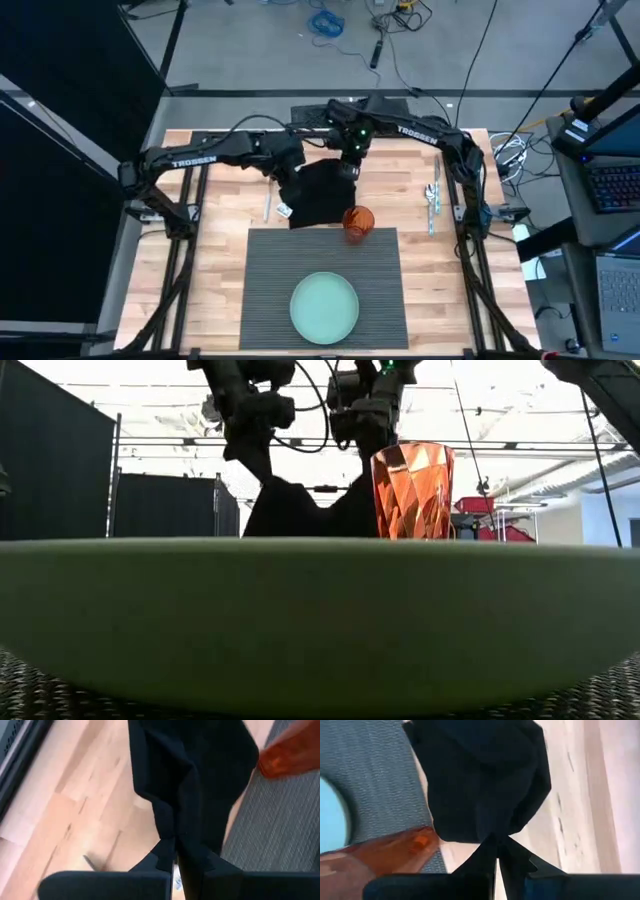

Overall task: Set table place
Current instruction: Fold the black napkin

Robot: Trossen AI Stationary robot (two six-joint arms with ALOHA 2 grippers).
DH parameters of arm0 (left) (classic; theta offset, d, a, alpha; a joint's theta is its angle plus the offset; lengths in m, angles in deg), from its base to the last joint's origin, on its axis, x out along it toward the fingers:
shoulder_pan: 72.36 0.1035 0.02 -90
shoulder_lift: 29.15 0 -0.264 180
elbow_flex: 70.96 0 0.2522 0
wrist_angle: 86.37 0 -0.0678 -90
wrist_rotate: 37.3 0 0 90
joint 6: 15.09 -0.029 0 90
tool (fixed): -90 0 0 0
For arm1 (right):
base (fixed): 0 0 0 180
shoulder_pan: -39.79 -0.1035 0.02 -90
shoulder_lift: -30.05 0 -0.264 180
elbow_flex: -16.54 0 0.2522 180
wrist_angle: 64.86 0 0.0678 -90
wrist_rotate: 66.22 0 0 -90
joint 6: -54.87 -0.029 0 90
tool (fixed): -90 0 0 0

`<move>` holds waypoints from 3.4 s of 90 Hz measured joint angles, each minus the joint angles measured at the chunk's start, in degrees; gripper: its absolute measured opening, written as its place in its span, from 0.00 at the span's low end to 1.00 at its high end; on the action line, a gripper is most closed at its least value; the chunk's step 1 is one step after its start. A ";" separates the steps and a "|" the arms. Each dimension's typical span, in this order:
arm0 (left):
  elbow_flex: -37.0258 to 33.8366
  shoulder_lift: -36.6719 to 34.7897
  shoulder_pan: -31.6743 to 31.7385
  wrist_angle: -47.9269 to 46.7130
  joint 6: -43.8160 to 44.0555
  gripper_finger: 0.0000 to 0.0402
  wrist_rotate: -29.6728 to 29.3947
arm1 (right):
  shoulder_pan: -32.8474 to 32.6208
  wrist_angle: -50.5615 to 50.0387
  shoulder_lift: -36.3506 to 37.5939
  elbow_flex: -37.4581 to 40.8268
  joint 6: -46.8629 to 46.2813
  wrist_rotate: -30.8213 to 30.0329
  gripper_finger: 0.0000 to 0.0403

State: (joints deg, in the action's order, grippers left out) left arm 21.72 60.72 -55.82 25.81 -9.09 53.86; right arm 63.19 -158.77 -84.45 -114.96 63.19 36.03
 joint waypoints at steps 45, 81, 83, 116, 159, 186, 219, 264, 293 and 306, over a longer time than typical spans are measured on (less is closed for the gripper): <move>-0.01 0.26 -4.59 4.55 -3.17 0.00 -7.27 | -1.67 20.25 13.71 26.33 -6.38 0.12 0.00; -0.02 2.73 11.86 17.07 -13.39 0.00 -5.91 | 11.69 32.73 13.69 26.51 -1.64 2.48 0.00; -0.02 2.73 12.52 18.01 -13.94 0.00 -5.84 | 12.36 33.94 13.58 26.28 -1.49 2.39 0.00; 0.04 1.40 13.28 17.37 -13.02 0.00 -3.88 | 12.84 28.15 13.60 21.93 -0.98 1.68 0.00; -0.04 1.53 -1.78 8.81 -6.75 0.00 -1.20 | 2.37 13.53 13.84 22.14 -2.27 1.48 0.00; -0.04 1.14 -1.72 9.86 -9.21 0.00 -6.43 | 3.88 19.01 14.33 22.18 0.00 0.88 0.00; -0.04 1.11 11.26 21.71 -21.52 0.00 -12.59 | 13.20 38.75 11.85 21.75 3.77 -3.44 0.00; -0.04 1.84 10.39 16.31 -17.53 0.00 -6.93 | 11.01 26.49 11.81 20.70 4.12 -1.38 0.00; -8.33 1.88 5.19 17.64 -10.51 0.00 -4.37 | 7.49 20.91 11.76 25.04 -0.07 1.59 0.00; -11.22 1.89 3.10 19.10 -7.69 0.00 -4.37 | 6.64 24.47 11.74 27.48 -0.70 1.57 0.00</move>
State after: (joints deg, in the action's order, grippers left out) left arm 10.50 62.61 -52.72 44.91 -16.78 49.49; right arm 69.83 -134.30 -72.71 -87.48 62.48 37.60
